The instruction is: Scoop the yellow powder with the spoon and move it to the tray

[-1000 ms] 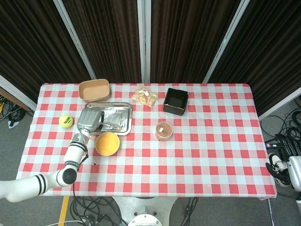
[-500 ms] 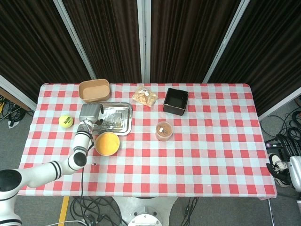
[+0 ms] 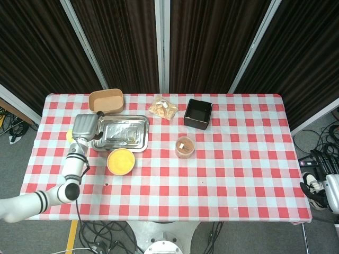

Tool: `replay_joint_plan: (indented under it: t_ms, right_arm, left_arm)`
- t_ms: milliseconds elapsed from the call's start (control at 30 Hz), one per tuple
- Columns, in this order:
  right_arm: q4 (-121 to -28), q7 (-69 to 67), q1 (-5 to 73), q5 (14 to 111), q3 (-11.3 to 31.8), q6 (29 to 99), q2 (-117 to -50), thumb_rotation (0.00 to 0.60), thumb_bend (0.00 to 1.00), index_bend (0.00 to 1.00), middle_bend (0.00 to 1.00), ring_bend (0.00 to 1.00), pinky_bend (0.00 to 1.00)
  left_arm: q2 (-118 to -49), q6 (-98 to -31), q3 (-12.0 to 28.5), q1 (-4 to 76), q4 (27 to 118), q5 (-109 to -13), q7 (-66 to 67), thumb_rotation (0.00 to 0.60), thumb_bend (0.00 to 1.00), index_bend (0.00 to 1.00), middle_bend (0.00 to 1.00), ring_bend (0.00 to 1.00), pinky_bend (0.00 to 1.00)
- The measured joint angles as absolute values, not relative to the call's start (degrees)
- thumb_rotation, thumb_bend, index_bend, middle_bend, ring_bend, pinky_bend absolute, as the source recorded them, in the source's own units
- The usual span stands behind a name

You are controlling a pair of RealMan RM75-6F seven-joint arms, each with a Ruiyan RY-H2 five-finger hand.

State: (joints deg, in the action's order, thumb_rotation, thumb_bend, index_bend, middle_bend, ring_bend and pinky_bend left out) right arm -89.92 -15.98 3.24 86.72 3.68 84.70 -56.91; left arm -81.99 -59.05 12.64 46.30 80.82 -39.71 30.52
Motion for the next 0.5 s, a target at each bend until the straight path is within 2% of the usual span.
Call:
replay_joint_plan:
  t_ms: [100, 200, 333, 500]
  right_arm:
    - [-89.7, -16.2, 3.2, 87.3, 3.8, 85.5, -57.1, 0.600, 0.20, 0.00, 0.02, 0.00, 0.00]
    - [-89.3, -16.3, 3.2, 87.9, 3.7, 85.9, -57.4, 0.600, 0.20, 0.00, 0.01, 0.00, 0.00]
    - [-89.1, -16.3, 3.3, 88.5, 3.3, 85.8, -57.7, 0.600, 0.20, 0.00, 0.00, 0.00, 0.00]
    - [-88.9, -16.1, 3.3, 89.6, 2.7, 86.0, -58.6, 0.600, 0.20, 0.00, 0.00, 0.00, 0.00]
  left_arm:
    - [-78.7, -65.0, 9.6, 41.0, 83.5, -49.2, 25.4, 0.600, 0.23, 0.33, 0.41, 0.34, 0.40]
    - [-75.6, -71.2, 5.9, 34.8, 85.3, -58.0, 19.7, 0.600, 0.21, 0.33, 0.36, 0.29, 0.33]
    - [-72.1, -80.0, 0.8, 26.1, 86.4, -66.6, 14.0, 0.600, 0.20, 0.33, 0.34, 0.28, 0.30]
    - [-70.0, -88.3, -2.8, 18.1, 87.6, -71.9, 10.5, 0.600, 0.20, 0.33, 0.34, 0.28, 0.29]
